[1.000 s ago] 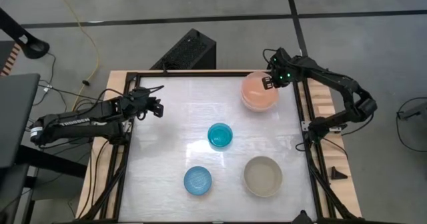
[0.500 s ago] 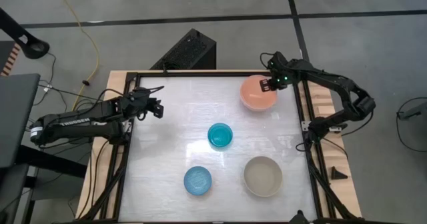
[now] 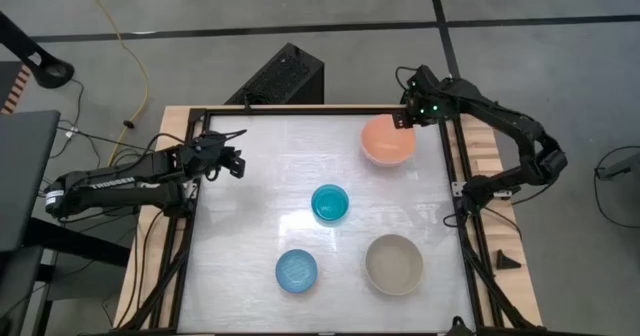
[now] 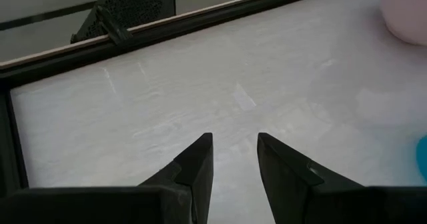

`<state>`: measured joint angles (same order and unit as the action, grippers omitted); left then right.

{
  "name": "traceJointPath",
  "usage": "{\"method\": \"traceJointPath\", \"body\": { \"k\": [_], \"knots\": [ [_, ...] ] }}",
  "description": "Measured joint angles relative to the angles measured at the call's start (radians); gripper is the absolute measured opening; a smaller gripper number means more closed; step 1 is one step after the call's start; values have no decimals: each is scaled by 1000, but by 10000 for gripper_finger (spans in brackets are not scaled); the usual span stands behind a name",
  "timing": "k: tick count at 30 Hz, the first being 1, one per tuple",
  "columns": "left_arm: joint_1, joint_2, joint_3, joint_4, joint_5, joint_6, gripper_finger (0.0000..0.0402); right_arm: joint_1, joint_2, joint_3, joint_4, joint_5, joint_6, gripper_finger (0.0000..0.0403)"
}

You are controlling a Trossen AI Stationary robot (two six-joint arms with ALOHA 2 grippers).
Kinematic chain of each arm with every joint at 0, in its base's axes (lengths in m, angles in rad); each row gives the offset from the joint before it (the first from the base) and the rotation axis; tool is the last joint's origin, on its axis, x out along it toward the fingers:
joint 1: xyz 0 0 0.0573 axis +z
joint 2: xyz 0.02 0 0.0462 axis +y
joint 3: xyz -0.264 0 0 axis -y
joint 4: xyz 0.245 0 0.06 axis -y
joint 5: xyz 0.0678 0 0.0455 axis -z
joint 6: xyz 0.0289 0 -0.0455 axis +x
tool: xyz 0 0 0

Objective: Nest bowls inside each other
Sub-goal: Stack the pink bowl on top of the white bowl, then stack the gray bowl on top of the orange bowl

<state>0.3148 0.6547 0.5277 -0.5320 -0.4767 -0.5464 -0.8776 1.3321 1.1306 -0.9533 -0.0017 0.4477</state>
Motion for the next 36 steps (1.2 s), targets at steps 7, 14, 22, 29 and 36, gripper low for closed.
{"method": "traceJointPath", "body": {
  "k": [7,14,22,29,36],
  "knots": [
    [0,0,0,0,0,37,105,66,-4,64,-109,0,35,237],
    [0,0,0,0,7,53,105,177,-3,-10,-126,2,110,222],
    [0,0,0,-1,38,88,105,217,-3,-91,-107,57,150,193],
    [0,0,0,-1,48,91,105,214,-3,-107,-52,56,157,178],
    [0,0,0,0,21,97,105,261,-5,-26,-102,-90,201,175]
  ]
}}
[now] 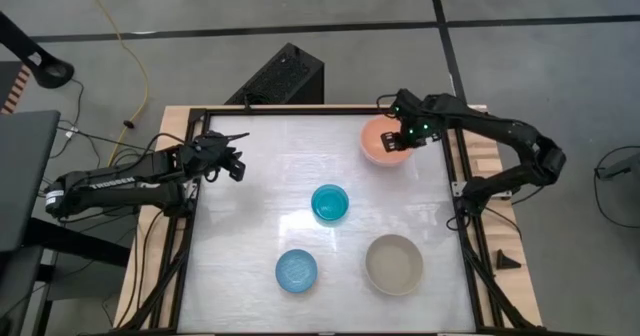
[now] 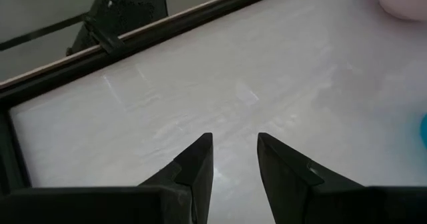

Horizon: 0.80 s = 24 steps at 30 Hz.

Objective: Nest bowls inside each other
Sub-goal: Stack the gray bowl on top of the orange bowl

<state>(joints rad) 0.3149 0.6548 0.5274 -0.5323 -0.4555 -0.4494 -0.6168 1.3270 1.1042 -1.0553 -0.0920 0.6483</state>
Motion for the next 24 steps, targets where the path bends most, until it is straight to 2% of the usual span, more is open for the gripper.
{"method": "traceJointPath", "body": {
  "k": [4,7,12,16,19,24],
  "knots": [
    [0,0,-14,21,-25,-1,105,152,0,17,-16,-134,27,175],
    [0,0,-22,35,-24,15,105,321,0,17,-23,-170,72,175],
    [0,0,-25,39,-29,73,105,609,0,17,-43,-178,191,175],
    [0,0,-25,88,-32,137,105,798,12,17,-48,-131,299,175],
    [0,0,-25,148,-32,190,105,898,23,17,-84,-121,380,179],
    [0,4,-25,234,-27,256,105,976,47,-12,-92,-84,483,204]
  ]
}}
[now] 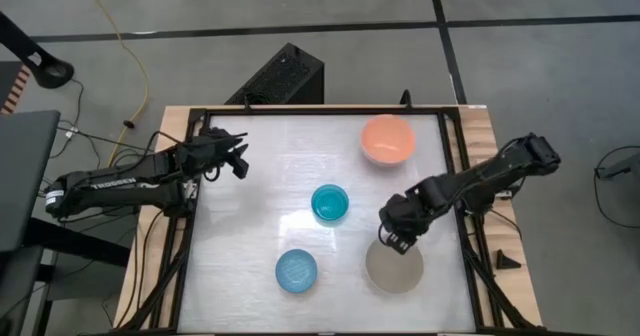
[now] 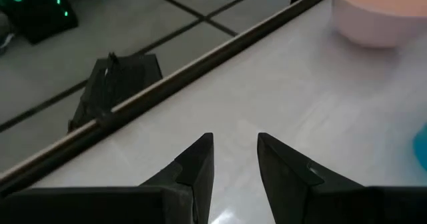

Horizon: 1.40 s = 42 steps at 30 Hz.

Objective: Nest bowls inside each other
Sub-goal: Stack the gray bowl on top of the orange bowl

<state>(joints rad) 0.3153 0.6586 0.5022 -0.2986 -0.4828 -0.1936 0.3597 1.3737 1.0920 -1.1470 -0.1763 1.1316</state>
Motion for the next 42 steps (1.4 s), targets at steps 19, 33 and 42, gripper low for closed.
{"method": "traceJointPath", "body": {
  "k": [19,33,42],
  "knots": [
    [0,77,1,21,104,-74,105,-2,158,-226,291,-27,-167,122],
    [0,75,1,28,104,-107,105,-305,-87,-159,174,-9,-505,29],
    [0,75,1,28,86,-168,105,-714,-137,52,143,11,-717,35]
  ]
}}
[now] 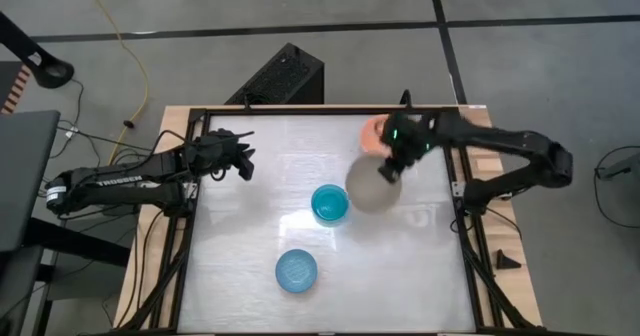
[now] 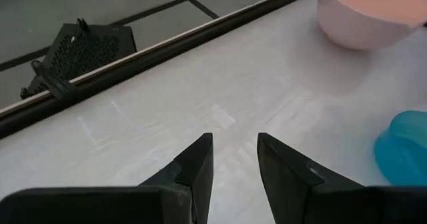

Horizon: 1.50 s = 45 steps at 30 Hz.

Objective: Nest bowls inside each other
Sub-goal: Stack the gray bowl on top of the orange bowl

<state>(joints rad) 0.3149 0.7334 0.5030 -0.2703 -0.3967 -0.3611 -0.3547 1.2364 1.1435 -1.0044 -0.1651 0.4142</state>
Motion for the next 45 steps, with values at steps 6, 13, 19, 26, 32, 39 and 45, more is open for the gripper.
{"method": "traceJointPath", "body": {
  "k": [6,13,19,26,32,39,45],
  "knots": [
    [0,0,0,0,0,-14,105,-248,108,119,-39,60,-93,34],
    [0,0,0,-4,8,-45,105,-438,229,170,-96,37,-228,34],
    [0,0,0,-8,9,-69,105,-538,276,170,-111,33,-249,35],
    [0,0,0,-8,-5,-93,105,-592,285,170,-111,4,-266,35],
    [0,0,0,-9,-9,-93,105,-599,326,155,-111,8,-267,35],
    [0,0,0,-11,-9,-96,105,-577,382,145,-82,13,-266,53],
    [0,0,0,-19,-9,-96,105,-574,384,145,-73,13,-247,98]
  ]
}}
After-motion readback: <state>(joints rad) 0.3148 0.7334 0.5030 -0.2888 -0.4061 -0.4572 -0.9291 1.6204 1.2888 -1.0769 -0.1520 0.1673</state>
